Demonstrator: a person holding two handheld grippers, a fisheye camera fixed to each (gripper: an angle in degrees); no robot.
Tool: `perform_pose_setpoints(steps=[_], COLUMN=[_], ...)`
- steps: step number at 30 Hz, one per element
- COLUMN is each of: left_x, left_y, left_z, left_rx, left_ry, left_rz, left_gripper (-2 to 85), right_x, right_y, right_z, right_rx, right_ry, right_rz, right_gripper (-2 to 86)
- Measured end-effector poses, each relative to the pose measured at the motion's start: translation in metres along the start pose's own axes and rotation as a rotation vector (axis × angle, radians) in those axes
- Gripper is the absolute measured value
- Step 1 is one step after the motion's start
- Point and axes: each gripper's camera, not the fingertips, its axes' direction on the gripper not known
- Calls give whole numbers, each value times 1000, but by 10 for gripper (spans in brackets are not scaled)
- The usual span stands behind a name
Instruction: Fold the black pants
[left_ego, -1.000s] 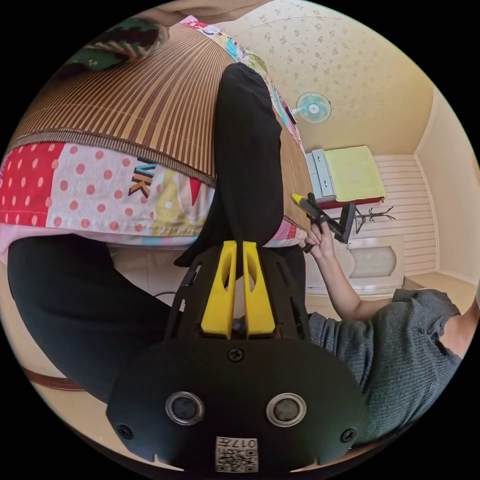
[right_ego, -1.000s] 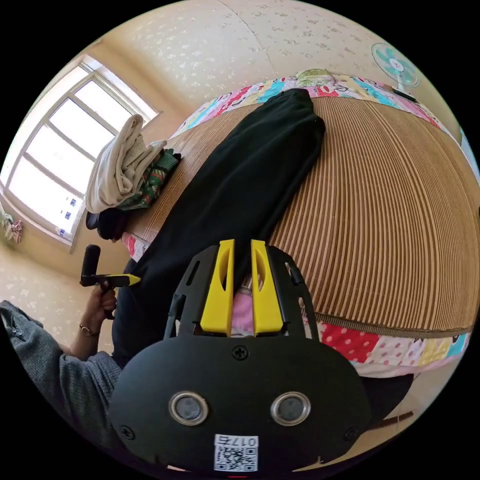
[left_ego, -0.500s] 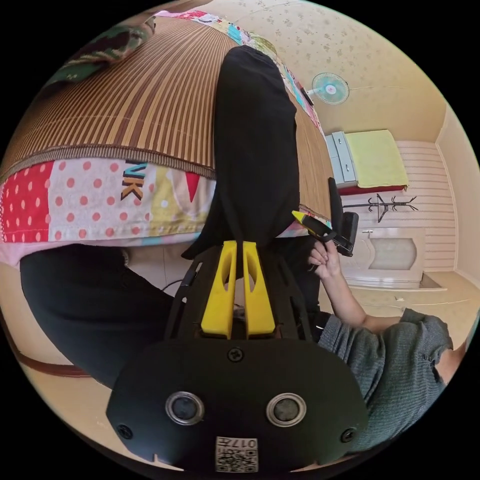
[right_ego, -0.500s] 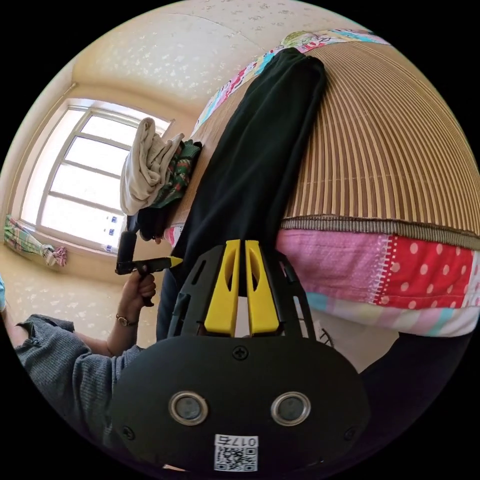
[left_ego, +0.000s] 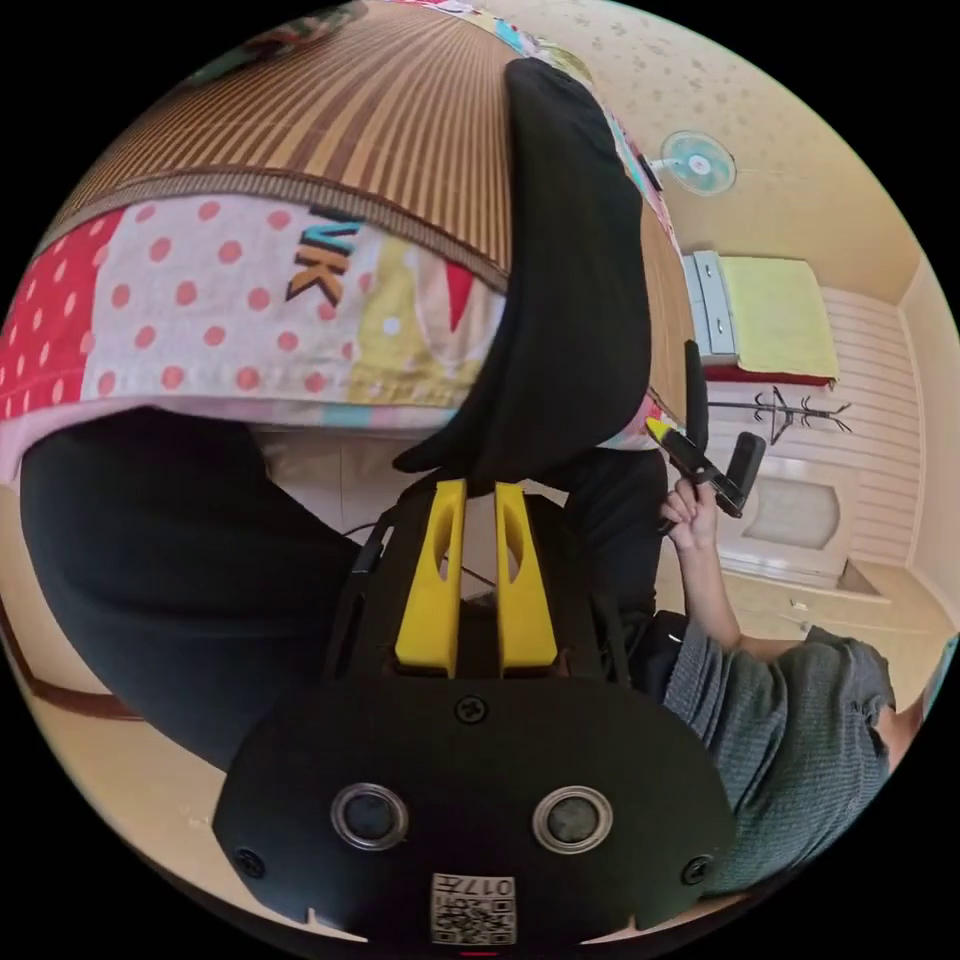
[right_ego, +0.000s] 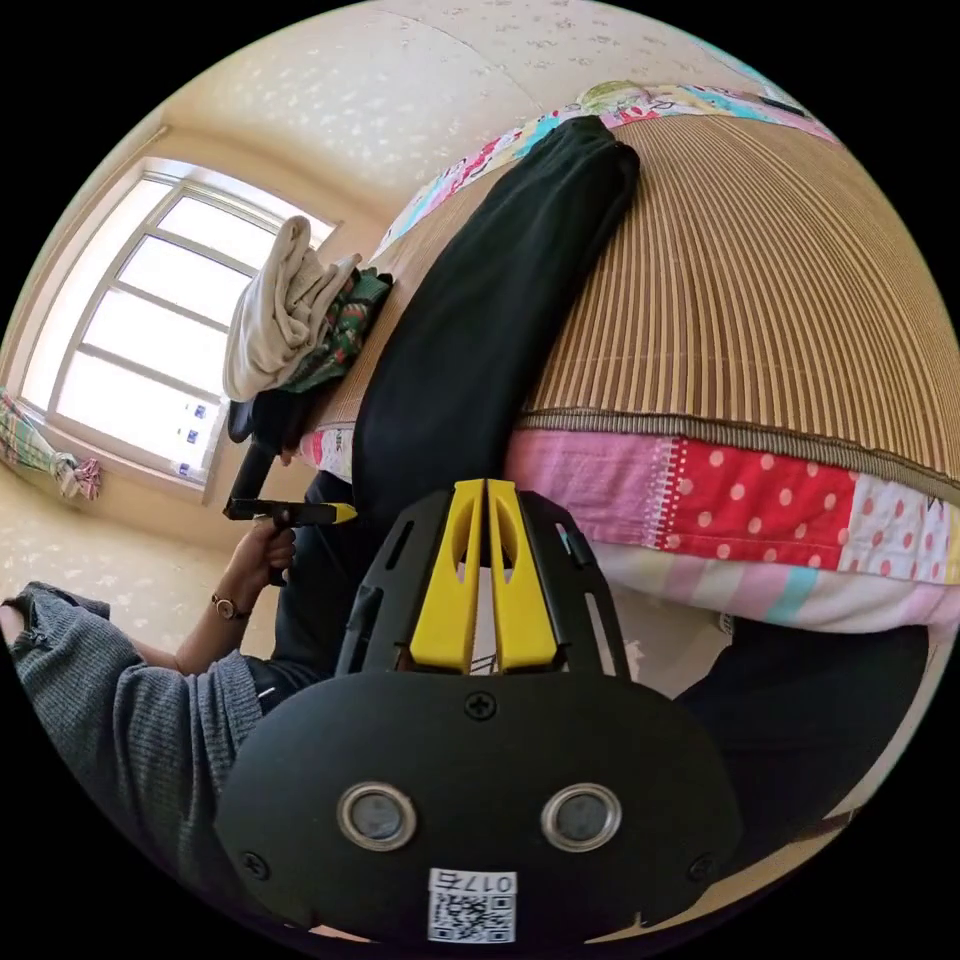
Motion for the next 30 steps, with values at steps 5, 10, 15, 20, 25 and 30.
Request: perform_pose_setpoints(steps=[5,10,15,20,25,30], left_x=[-1,13,24,17,4,13], left_y=[12,6,7,15,7,-5], left_z=[-24,-24,-17,-12,-10,-11], left_rx=[137,138,136,134,145,195], left_ry=[69,94,125,96,135,144], left_rz=[9,61,50,-12,-49,-32], left_gripper=[65,64,60,52,51,54], right_x=[35,68,101,119,114,154], right_y=[-85,-202,-298,-356,-354,-330], right_z=[-27,-17,11,38,16,35], right_rx=[138,197,288,216,361,346], right_ry=[-36,-38,15,28,16,-90], right_rz=[53,120,296,364,332,403], right_gripper=[44,72,84,70,22,23])
